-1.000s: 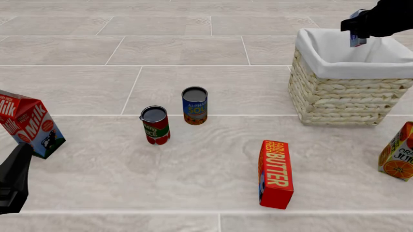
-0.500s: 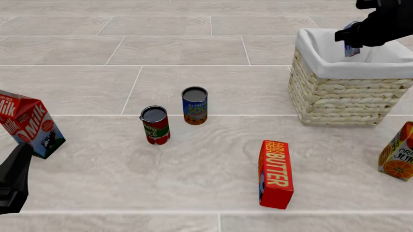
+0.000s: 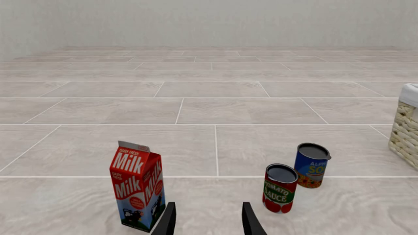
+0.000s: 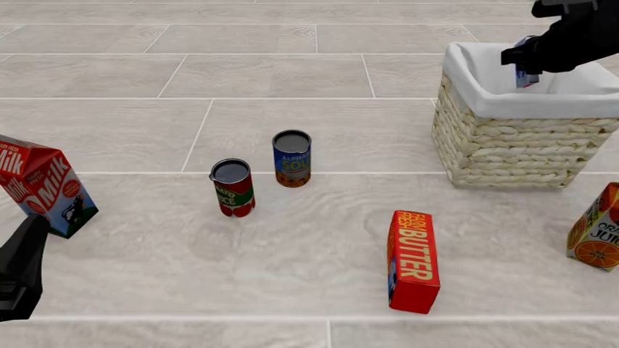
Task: Pick the cream cheese and place it in the basket.
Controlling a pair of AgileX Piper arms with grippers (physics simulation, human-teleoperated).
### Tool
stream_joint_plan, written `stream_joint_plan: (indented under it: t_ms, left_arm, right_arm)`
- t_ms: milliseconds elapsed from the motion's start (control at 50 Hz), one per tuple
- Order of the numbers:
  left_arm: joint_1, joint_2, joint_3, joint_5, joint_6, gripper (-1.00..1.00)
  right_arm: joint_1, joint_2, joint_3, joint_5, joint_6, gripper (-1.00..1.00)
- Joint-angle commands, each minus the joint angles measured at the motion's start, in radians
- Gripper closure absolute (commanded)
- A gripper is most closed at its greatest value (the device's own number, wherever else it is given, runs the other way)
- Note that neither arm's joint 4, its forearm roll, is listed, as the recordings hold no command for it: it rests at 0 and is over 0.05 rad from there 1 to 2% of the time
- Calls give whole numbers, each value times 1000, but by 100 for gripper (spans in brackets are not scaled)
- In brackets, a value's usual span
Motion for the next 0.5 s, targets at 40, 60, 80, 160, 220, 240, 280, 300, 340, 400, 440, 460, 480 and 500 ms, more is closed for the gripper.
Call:
stream_joint_plan:
  t_ms: [40, 60, 80, 160, 220, 240, 280, 300, 340, 400, 440, 460, 480, 500]
  left_arm:
    - [0, 0, 0, 0, 0, -100]
    - [0, 0, 0, 0, 0, -100]
    - [0, 0, 0, 0, 0, -100]
    - [0, 0, 0, 0, 0, -100]
    - [0, 0, 0, 0, 0, -100]
    - [0, 0, 0, 0, 0, -100]
    - [0, 0, 0, 0, 0, -100]
    - [0, 0, 0, 0, 0, -100]
    - [0, 0, 0, 0, 0, -100]
    - [0, 0, 0, 0, 0, -100]
    - [0, 0, 0, 0, 0, -100]
    - [0, 0, 0, 0, 0, -100]
    - [0, 0, 0, 0, 0, -100]
    - [0, 0, 0, 0, 0, -100]
  right_arm:
    - [17, -21, 3, 3, -5, 100]
    - [17, -21, 3, 3, -5, 100]
    - [17, -22, 0, 6, 2, 100]
    - [10, -29, -3, 9, -1, -100]
    - [13, -39, 2, 8, 2, -100]
    - [14, -46, 6, 8, 0, -100]
    - [16, -56, 16, 10, -4, -100]
    - [16, -62, 20, 7, -4, -100]
    - [17, -72, 29, 6, -3, -100]
    - [16, -91, 47, 4, -5, -100]
    - [15, -98, 54, -1, -1, -100]
    - [14, -112, 70, -9, -12, -100]
    - [14, -127, 84, -13, -15, -100]
    - [14, -127, 84, -13, -15, -100]
